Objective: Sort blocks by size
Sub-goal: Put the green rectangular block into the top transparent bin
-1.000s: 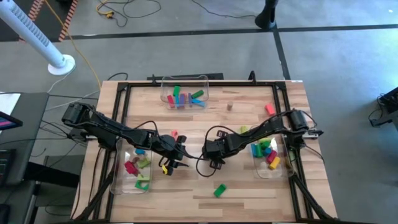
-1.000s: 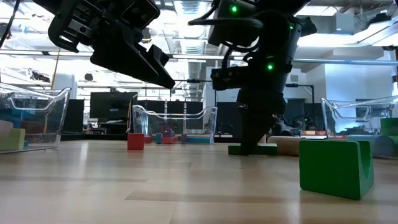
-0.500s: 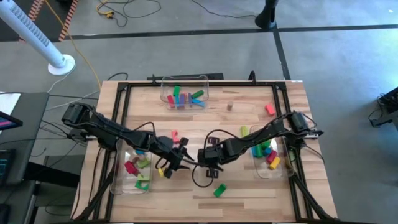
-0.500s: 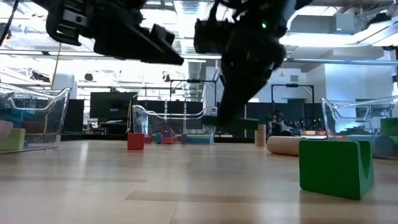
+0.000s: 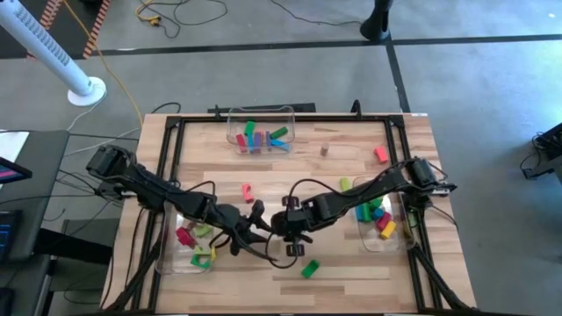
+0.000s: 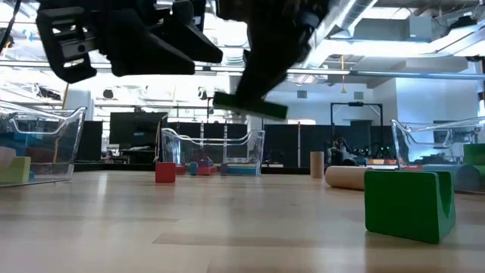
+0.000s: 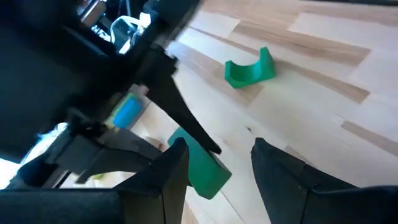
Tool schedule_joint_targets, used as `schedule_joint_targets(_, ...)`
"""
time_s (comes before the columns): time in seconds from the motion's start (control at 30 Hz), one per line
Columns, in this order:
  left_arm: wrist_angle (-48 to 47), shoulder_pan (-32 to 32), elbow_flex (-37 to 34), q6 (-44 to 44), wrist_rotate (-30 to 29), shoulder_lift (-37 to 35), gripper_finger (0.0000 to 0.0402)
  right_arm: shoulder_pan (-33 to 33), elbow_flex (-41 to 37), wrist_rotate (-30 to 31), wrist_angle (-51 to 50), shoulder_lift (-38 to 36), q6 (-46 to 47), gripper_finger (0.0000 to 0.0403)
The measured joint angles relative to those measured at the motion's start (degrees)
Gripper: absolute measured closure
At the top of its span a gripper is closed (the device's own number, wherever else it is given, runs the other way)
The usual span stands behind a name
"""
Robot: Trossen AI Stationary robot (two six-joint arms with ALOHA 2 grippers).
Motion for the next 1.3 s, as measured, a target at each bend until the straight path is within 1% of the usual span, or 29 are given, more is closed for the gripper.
schedule_joint_targets(0.13, -0.3, -1.6, 0.0, 2.9, -2.5, 0.0, 0.0235, 0.0, 1.6, -2.4, 0.3, 0.0, -1.3, 0.0260)
schedule_joint_targets(0.3, 1.0, -3.6, 0.0, 6.2, -9.1, 0.0, 0.0235, 0.5, 2.3, -5.4, 1.7, 0.0, -2.8, 0.0261)
schedule_joint_targets(0.37, 1.9, -4.1, 0.0, 7.2, -10.5, 0.0, 0.0235, 0.7, 2.3, -6.0, 1.9, 0.0, -3.0, 0.0262)
schedule_joint_targets(0.6, 2.5, -4.4, 0.0, 8.4, -10.5, 0.0, 0.0235, 0.9, 2.3, -6.2, 2.4, 0.0, -3.0, 0.0260)
schedule_joint_targets(0.77, 2.2, -4.6, 0.0, 8.3, -10.1, 0.0, 0.0235, 0.9, 2.3, -7.4, 2.7, 0.0, -3.0, 0.0262)
schedule_joint_targets(1.07, 2.0, -7.3, 0.3, 7.7, -10.2, 0.0, 0.0235, 0.9, 2.3, -8.3, 2.4, -0.1, -3.2, 0.0261)
schedule_joint_targets(1.3, 1.8, -7.4, 0.4, 7.5, -10.9, 0.0, 0.0235, 0.8, 3.0, -9.0, 2.6, -0.1, -3.7, 0.0261)
